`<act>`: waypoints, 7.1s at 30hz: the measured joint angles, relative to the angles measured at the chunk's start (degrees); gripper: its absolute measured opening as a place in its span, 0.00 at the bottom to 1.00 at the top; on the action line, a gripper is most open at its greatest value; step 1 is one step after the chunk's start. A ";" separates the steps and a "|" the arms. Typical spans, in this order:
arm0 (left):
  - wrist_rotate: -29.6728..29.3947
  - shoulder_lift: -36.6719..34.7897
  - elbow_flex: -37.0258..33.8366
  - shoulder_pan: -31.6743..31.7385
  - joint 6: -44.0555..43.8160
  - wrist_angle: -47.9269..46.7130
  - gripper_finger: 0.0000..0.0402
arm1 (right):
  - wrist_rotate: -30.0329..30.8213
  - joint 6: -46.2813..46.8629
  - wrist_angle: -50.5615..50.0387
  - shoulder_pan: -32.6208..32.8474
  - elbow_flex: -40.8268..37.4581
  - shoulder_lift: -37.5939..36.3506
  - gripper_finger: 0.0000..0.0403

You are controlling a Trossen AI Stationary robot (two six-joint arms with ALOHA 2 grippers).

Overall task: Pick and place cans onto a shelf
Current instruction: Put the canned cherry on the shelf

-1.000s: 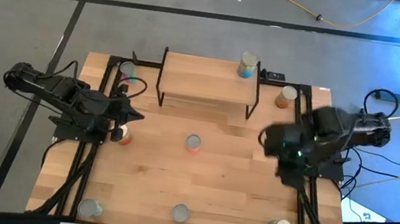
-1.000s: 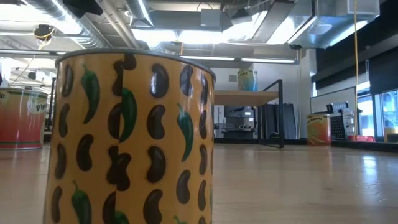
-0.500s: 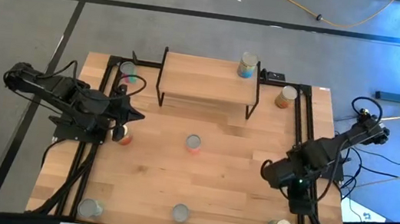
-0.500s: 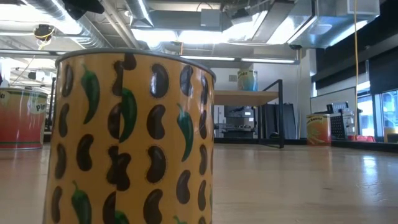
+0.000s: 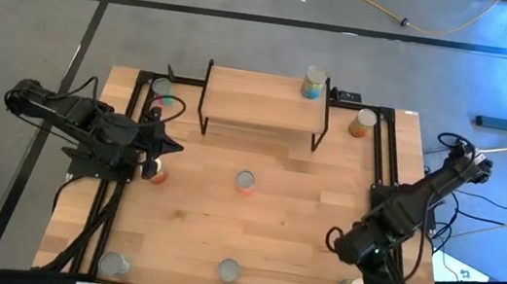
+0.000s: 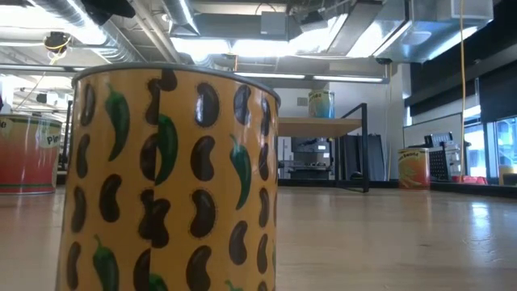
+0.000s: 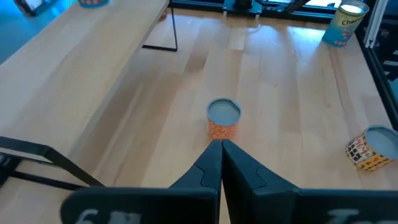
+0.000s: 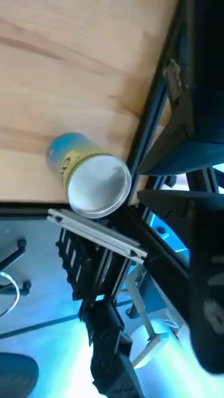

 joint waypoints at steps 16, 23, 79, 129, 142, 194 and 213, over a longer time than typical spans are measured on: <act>0.00 0.01 0.00 0.00 0.16 0.03 0.00 | 8.86 1.49 1.68 0.47 -0.27 0.02 0.17; 0.00 -0.01 0.00 -0.01 0.10 0.04 0.00 | 9.35 1.81 4.74 0.92 -0.26 0.06 0.23; 7.28 0.01 0.00 -0.02 3.51 1.33 0.00 | 8.96 2.97 1.97 8.43 -0.20 12.42 0.22; 7.23 0.00 -0.02 0.01 3.22 1.38 0.00 | 15.63 1.37 -4.70 -3.32 3.54 12.29 0.00; 7.26 0.00 -0.02 0.01 3.63 1.36 0.00 | 17.44 -12.43 -7.07 -13.30 4.34 12.31 0.00; 7.26 -0.01 -0.02 -0.02 3.60 1.31 0.00 | 17.81 -27.29 -5.38 -25.42 -1.04 12.22 0.15; 7.26 0.00 -0.02 0.00 3.57 1.31 0.00 | 19.04 -28.82 -4.18 -25.45 -1.08 12.22 0.15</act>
